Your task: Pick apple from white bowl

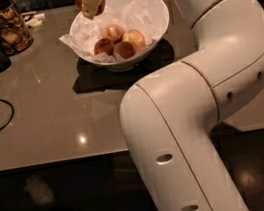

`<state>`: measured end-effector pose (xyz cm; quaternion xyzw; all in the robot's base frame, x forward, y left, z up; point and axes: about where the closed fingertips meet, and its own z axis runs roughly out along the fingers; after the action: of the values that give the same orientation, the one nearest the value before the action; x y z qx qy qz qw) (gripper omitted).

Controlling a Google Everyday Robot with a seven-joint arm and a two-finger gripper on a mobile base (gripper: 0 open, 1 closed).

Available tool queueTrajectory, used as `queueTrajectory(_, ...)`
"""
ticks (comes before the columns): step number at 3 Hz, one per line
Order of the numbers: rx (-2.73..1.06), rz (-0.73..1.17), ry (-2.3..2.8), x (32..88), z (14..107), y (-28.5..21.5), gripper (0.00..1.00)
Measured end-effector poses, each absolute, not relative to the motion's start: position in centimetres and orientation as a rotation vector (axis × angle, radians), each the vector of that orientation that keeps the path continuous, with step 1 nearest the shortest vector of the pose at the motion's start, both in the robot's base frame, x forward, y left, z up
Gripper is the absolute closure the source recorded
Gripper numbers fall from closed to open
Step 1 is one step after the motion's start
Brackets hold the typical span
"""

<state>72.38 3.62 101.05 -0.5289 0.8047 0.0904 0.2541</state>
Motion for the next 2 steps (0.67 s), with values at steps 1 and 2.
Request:
queueTrajectory(1,-1.427,0.256,2.173,71.2,102.8,3.1,1.0)
queueTrajectory(2,-1.42,0.265,2.164,70.4,103.9,2.8,1.0)
